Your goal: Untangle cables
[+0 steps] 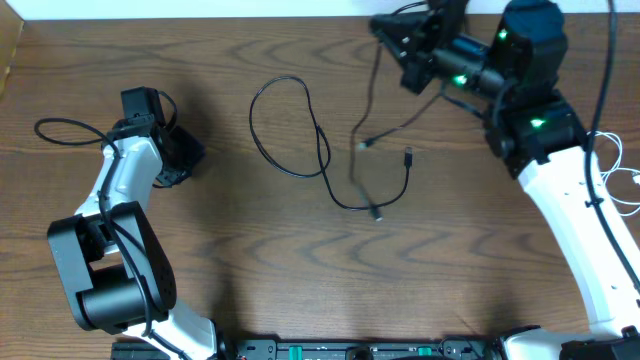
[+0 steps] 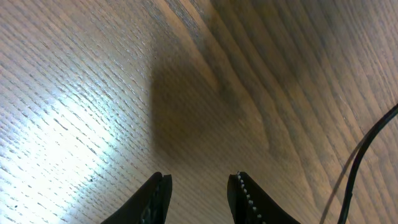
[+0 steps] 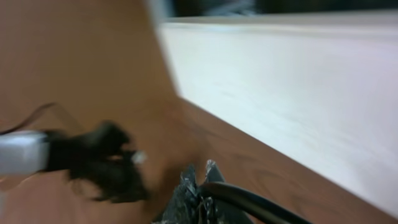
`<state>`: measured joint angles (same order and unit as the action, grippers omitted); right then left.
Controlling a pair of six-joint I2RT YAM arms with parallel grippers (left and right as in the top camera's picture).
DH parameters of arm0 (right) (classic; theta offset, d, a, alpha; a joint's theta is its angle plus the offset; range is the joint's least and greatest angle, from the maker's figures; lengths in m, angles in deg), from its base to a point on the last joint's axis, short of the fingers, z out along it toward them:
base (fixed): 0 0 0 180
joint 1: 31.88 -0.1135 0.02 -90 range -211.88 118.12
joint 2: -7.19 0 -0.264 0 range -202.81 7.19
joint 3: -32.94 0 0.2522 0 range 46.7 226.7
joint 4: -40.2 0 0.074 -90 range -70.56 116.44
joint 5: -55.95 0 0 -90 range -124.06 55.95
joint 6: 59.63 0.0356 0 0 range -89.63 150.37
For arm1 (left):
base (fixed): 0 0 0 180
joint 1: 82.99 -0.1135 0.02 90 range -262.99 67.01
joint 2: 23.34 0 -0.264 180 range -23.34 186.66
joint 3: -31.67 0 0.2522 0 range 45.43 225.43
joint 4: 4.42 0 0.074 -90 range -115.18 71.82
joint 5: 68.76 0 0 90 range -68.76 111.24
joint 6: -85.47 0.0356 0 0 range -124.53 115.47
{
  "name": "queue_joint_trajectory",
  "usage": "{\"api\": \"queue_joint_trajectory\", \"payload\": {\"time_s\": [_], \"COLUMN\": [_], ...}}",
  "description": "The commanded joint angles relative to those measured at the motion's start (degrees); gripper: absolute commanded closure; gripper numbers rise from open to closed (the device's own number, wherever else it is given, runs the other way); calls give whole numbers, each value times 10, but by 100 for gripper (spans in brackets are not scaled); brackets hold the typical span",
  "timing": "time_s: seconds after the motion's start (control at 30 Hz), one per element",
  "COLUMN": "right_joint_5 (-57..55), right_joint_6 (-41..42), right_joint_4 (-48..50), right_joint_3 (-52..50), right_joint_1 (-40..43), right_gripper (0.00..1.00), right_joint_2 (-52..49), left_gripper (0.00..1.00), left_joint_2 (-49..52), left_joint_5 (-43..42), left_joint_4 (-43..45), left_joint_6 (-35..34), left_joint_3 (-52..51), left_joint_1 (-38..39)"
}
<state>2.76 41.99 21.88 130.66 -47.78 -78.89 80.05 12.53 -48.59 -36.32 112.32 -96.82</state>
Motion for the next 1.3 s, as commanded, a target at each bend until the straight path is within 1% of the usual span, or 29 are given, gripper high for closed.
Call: {"api": "queue_joint_trajectory", "payload": {"time_s": [0.0,0.13,0.27,0.4,0.6,0.8,0.9,0.97,1.03,1.17,1.27], "right_joint_5": [-96,-122,-155,-189,-194,-245,-242,-242,-242,-242,-237], "right_joint_6": [73,116,118,117,117,122,190,263,308,310,306], "right_joint_4": [-23,-53,-94,-139,-171,-206,-203,-181,-142,-45,52], "right_joint_3": [2,2,2,2,2,2,2,2,2,2,2], "right_joint_1": [38,77,109,136,160,176,183,188,191,199,206], "right_gripper": [99,99,99,99,99,99,99,99,99,99,99], "right_joint_2": [10,9,9,3,-16,-49,-65,-70,-73,-73,-73], "left_gripper": [65,65,65,64,65,64,64,64,64,64,64], "left_joint_2": [4,4,4,4,4,4,4,4,4,4,4], "left_joint_5": [1,1,1,1,1,1,1,1,1,1,1], "left_joint_4": [-2,-2,-2,-2,-2,-2,-2,-2,-2,-2,-2], "left_joint_6": [-5,-5,-6,-27,-29,-29,-29,-29,-29,-29,-29], "left_joint_3": [-3,-3,-3,-3,-3,-3,-3,-3,-3,-3,-3], "left_joint_1": [-2,-2,-2,-2,-2,-2,-2,-2,-2,-2,-2]}}
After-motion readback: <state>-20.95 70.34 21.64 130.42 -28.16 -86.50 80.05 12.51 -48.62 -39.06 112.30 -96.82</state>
